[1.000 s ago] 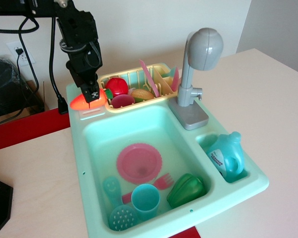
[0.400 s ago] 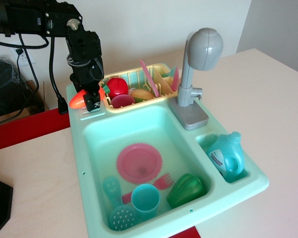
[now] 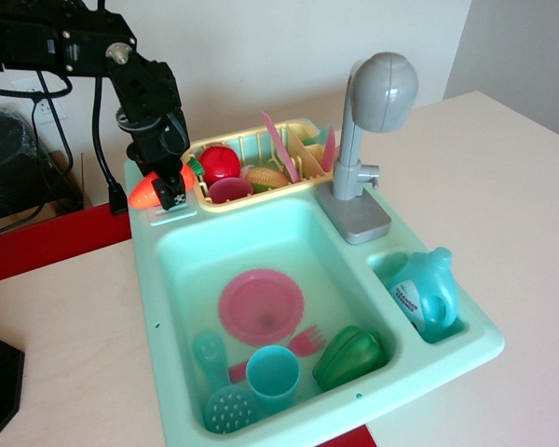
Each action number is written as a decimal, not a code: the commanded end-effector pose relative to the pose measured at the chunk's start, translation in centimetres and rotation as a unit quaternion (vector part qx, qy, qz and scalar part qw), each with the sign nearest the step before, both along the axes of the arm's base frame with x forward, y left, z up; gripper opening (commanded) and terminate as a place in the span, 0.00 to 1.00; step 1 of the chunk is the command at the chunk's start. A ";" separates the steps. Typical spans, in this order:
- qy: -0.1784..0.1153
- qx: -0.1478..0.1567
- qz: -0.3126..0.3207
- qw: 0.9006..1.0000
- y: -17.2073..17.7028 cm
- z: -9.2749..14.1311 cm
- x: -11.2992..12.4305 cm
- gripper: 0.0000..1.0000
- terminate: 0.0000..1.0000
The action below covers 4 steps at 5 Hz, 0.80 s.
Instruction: Put carrot on plate
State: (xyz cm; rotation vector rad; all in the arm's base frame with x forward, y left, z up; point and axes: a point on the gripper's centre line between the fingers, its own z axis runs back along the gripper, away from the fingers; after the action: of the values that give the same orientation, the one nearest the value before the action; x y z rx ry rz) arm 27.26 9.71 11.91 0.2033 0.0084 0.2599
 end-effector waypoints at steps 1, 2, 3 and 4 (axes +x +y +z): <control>-0.045 -0.001 -0.030 0.999 -2.0 2.3 1.1 0.00 0.00; -0.076 -0.005 -0.058 0.995 -4.7 4.2 2.8 0.00 0.00; -0.088 -0.015 -0.072 0.993 -7.4 4.7 4.3 0.00 0.00; -0.087 -0.028 -0.077 0.993 -11.2 4.4 5.4 0.00 0.00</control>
State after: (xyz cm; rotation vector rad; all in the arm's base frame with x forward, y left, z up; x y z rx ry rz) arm 32.47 -3.50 13.98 0.1279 -0.1073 0.1028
